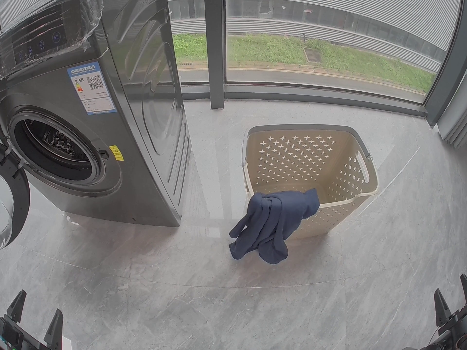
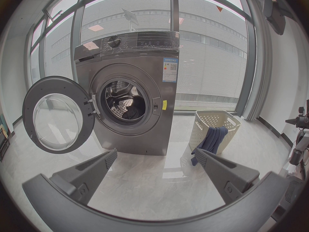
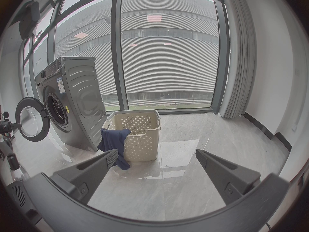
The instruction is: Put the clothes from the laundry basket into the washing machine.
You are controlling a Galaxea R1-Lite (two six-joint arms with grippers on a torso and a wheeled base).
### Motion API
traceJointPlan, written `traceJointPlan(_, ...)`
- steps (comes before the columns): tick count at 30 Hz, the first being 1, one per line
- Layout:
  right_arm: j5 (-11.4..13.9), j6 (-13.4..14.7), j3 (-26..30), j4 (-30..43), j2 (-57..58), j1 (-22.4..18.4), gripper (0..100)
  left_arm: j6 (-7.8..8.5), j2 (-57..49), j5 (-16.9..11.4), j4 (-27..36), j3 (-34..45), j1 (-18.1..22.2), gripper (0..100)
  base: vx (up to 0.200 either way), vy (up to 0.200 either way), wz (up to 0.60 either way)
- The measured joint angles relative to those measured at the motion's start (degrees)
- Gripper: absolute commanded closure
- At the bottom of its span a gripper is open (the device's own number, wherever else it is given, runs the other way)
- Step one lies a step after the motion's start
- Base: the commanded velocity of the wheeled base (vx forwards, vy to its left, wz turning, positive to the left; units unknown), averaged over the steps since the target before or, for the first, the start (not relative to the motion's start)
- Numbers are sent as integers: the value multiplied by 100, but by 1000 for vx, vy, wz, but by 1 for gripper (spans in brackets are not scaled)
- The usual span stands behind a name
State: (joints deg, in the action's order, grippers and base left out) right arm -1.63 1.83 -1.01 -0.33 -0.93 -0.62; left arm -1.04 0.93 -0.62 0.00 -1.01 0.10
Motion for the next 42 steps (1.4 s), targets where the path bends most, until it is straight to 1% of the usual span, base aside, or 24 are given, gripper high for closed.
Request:
traceJointPlan(2, -2, 2, 0, 1, 0, 0, 0, -2, 0, 0, 0, 0, 0, 0, 0, -200, 0)
traceJointPlan(17, 13, -22, 0, 1, 0, -1, 0, 9, 0, 0, 0, 0, -5, 0, 0, 0, 0)
traceJointPlan(22, 13, 2, 0, 6, 0, 0, 0, 17, 0, 2, 0, 0, -5, 0, 200, 0, 0)
traceJointPlan(28, 22, 44, 0, -82, 0, -4, 0, 11, 0, 0, 0, 0, -2, 0, 0, 0, 0)
traceJointPlan(30, 55, 63, -52, -108, 0, -4, 0, 11, 0, 0, 0, 0, -2, 0, 0, 0, 0)
traceJointPlan(36, 265, 101, -660, -177, -190, 7, 0, 20, 0, 2, 0, 0, -2, 0, 0, 0, 0)
traceJointPlan(39, 467, 126, -802, -216, -607, 13, 0, 22, 0, 0, 0, 0, 0, 0, 0, 0, 0)
traceJointPlan(42, 664, 180, -872, -405, -1228, 22, 0, 20, 0, 0, 0, 0, -5, 0, 0, 0, 0)
